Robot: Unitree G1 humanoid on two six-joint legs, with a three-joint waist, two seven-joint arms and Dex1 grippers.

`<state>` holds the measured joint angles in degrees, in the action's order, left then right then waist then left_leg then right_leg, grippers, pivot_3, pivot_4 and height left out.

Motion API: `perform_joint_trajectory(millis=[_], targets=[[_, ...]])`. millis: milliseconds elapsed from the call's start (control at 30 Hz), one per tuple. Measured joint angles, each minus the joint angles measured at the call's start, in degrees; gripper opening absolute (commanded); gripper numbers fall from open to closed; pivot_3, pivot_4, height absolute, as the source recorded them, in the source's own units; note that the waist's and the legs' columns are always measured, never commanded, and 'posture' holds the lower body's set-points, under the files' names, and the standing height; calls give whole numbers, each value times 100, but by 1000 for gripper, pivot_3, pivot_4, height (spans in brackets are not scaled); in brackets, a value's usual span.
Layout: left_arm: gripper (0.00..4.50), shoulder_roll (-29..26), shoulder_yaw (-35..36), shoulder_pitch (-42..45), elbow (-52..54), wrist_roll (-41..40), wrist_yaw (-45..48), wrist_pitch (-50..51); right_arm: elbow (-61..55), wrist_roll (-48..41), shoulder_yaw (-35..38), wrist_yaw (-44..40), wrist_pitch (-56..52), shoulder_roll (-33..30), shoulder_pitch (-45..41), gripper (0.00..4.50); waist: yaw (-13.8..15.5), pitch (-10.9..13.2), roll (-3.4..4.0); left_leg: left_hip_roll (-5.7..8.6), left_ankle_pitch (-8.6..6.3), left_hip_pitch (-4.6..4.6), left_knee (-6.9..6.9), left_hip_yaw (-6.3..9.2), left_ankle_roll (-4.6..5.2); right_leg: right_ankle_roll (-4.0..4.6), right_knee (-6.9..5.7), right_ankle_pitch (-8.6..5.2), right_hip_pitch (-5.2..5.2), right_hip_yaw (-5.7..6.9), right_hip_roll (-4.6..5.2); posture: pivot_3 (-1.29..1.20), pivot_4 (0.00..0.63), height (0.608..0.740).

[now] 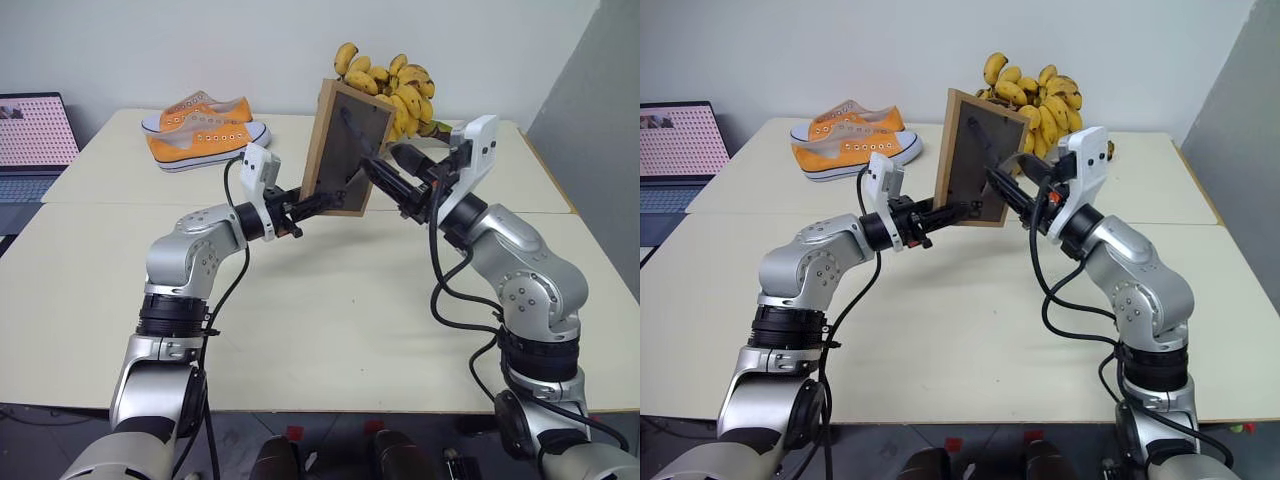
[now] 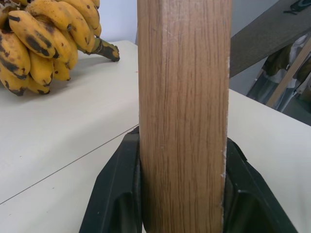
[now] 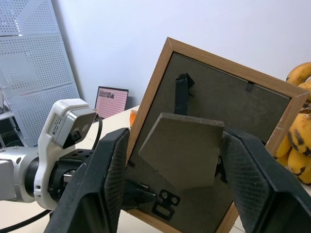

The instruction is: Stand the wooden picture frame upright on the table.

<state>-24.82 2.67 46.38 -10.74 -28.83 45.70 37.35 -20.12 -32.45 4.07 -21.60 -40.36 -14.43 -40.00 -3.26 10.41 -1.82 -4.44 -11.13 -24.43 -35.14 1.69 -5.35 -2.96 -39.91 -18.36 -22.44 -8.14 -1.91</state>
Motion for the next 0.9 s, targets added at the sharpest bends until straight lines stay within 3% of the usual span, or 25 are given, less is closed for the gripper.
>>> perform_joint_trajectory(millis=[367, 500, 700, 900], targets=[[1294, 51, 9, 0, 361, -91, -26, 202, 399, 443, -287, -367, 214, -592, 67, 2943, 2, 0, 0, 0, 0, -1, -1, 0, 0, 0, 1, 0, 0, 0, 0, 0, 150, 740], [1294, 101, 9, 0, 374, -138, -47, 224, 327, 546, -298, -737, 312, -1187, 426, 2943, 11, 0, 0, 1, 0, -4, -1, 0, 0, 0, 6, 0, 1, 0, 0, 0, 150, 740], [1294, -23, 81, -3, 368, -166, -26, 397, 311, 875, -215, -1214, 659, -2031, 989, 4479, 15, 0, 0, 1, 0, -4, -4, 0, 0, -1, 5, 0, 1, -2, 0, 0, 150, 740], [1294, -366, 96, -150, 694, -600, 40, 1454, 881, 1977, -405, -1430, 2439, -2379, 1325, 4492, -15, 0, 0, 2, 0, -3, -4, 0, 0, -2, 7, -1, 1, -2, 0, 0, 150, 740]])
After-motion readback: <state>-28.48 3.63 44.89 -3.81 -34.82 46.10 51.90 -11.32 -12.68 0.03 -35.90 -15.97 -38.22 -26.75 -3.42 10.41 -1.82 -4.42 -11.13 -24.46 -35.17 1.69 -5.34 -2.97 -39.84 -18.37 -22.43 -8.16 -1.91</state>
